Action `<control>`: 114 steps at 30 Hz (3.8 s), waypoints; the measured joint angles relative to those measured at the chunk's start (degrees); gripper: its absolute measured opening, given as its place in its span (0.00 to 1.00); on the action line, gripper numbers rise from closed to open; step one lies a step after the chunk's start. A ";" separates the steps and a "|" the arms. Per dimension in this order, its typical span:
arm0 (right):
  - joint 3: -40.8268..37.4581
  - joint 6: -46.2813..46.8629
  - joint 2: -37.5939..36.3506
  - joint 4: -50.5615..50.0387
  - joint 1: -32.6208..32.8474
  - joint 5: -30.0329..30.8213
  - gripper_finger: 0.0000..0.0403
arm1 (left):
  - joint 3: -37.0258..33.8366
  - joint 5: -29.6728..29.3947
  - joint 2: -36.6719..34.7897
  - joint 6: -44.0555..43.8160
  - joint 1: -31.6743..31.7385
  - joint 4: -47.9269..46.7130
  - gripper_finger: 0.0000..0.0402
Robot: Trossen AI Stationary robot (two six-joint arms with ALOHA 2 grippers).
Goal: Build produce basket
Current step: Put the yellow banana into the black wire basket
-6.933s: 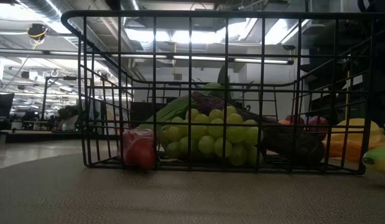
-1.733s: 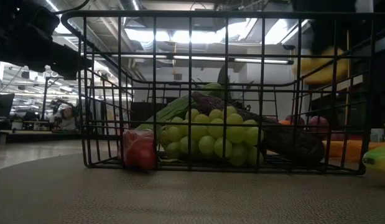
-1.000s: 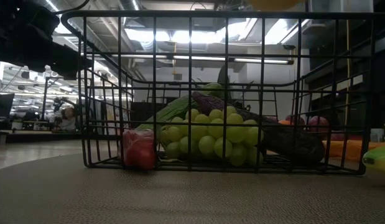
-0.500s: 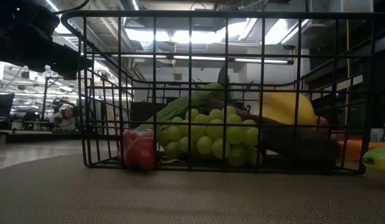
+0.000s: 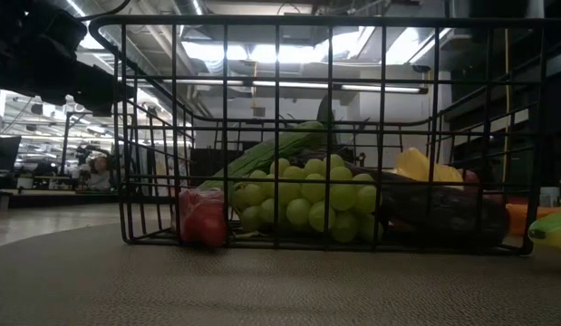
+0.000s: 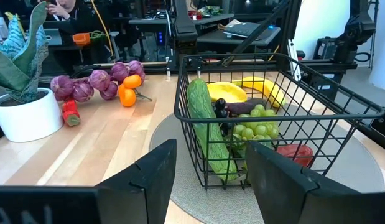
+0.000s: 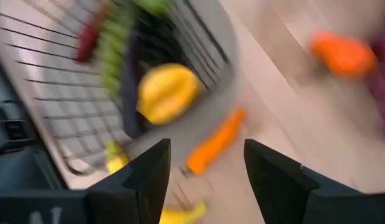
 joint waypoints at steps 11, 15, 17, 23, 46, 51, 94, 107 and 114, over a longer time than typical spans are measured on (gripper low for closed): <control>-1.91 19.80 0.39 -11.79 9.70 0.74 0.50 | 0.00 0.00 0.00 0.00 0.01 0.00 0.47; -6.58 22.31 0.51 -7.22 12.49 5.42 0.50 | 0.00 0.00 0.00 0.00 0.00 0.02 0.47; -10.08 22.38 0.52 -3.08 13.67 5.50 0.50 | 0.00 0.00 -0.01 0.00 0.02 0.00 0.47; -20.37 18.01 0.55 18.31 18.65 -4.71 0.50 | 0.00 0.00 0.00 0.00 0.01 0.00 0.47; -31.50 1.23 17.04 52.99 29.39 -1.49 0.50 | -0.02 -0.14 0.00 0.00 0.02 0.00 0.47; -31.45 1.62 20.03 53.50 29.39 -2.13 0.50 | -0.01 -0.19 -0.01 0.00 0.01 0.02 0.47; -16.58 6.34 23.54 40.40 30.71 -23.59 0.31 | -0.02 -0.20 -0.02 0.00 0.02 0.02 0.47; -3.08 -42.82 23.41 40.80 30.98 20.65 0.31 | -0.02 -0.18 -0.01 0.00 0.02 0.02 0.47; -0.09 -48.14 23.40 42.07 29.53 62.44 0.31 | -0.01 -0.18 -0.01 0.00 0.00 0.02 0.47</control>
